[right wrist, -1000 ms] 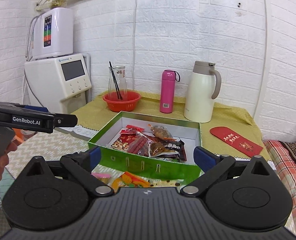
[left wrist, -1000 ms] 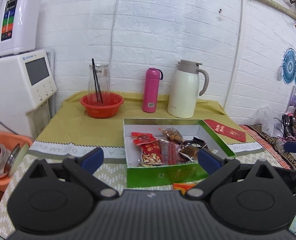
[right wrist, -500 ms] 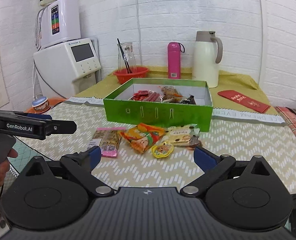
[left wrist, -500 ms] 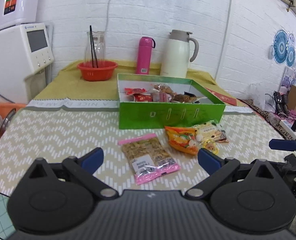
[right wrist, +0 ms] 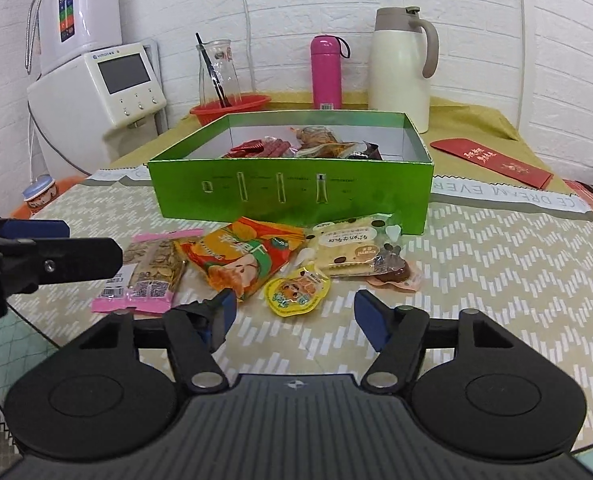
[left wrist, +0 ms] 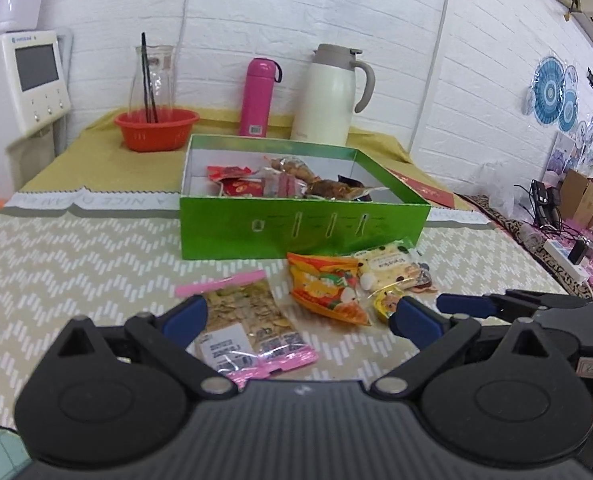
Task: Organize snacks
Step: 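Grasp the orange fruit-snack bag with the left tool while the right tool grasps the yellow jelly cup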
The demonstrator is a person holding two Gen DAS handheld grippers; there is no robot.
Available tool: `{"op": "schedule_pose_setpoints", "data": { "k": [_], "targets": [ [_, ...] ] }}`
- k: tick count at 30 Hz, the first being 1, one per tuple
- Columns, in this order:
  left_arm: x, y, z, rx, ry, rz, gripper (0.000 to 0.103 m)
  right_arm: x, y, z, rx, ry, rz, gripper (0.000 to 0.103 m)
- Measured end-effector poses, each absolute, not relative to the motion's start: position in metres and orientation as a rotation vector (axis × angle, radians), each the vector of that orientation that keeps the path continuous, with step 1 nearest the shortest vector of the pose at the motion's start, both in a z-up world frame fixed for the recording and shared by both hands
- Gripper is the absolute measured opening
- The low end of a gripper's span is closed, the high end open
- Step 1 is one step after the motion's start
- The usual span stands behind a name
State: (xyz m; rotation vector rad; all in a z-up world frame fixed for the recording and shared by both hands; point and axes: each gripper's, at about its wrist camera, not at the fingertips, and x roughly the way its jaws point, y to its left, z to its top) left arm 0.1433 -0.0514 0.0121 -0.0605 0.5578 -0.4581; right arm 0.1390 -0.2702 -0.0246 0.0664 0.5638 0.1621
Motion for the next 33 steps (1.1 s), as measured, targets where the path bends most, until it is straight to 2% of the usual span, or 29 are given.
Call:
{"op": "schedule_pose_setpoints", "data": {
  "k": [3,5,6,10,14,19,22,23,29,31,32,33],
  "targets": [
    [0.156,-0.059,0.011,-0.052,0.571,-0.467,0.100,0.150,-0.269,-0.030,0.057,0.577,0.165,0.097],
    [0.163,-0.062,0.012,-0.056,0.576,-0.484,0.100,0.156,-0.267,-0.033,0.050,0.581,0.171,0.088],
    [0.167,-0.065,0.013,-0.053,0.576,-0.493,0.100,0.157,-0.267,-0.034,0.045,0.582,0.177,0.070],
    [0.180,-0.075,0.014,-0.039,0.579,-0.519,0.100,0.150,-0.267,-0.032,0.033,0.568,0.189,0.062],
    [0.193,-0.086,0.009,-0.035,0.603,-0.531,0.099,0.134,-0.273,-0.029,0.045,0.569,0.197,0.058],
    [0.207,-0.106,-0.001,0.018,0.634,-0.547,0.098,0.111,-0.283,-0.024,0.049,0.556,0.161,0.058],
    [0.215,-0.118,-0.007,0.066,0.670,-0.566,0.084,0.106,-0.288,-0.024,0.062,0.558,0.144,0.058],
    [0.216,-0.121,-0.009,0.073,0.676,-0.574,0.075,0.105,-0.289,-0.025,0.066,0.561,0.141,0.058],
    [0.223,-0.122,-0.021,0.099,0.707,-0.554,0.074,0.103,-0.290,-0.031,0.103,0.572,0.134,0.059],
    [0.226,-0.119,-0.024,0.063,0.737,-0.567,0.068,0.103,-0.291,-0.031,0.112,0.571,0.134,0.059],
    [0.226,-0.118,-0.025,0.054,0.745,-0.576,0.057,0.103,-0.291,-0.031,0.115,0.570,0.132,0.059],
    [0.225,-0.119,-0.026,0.060,0.733,-0.579,0.055,0.103,-0.291,-0.031,0.119,0.569,0.131,0.059]
  ]
}}
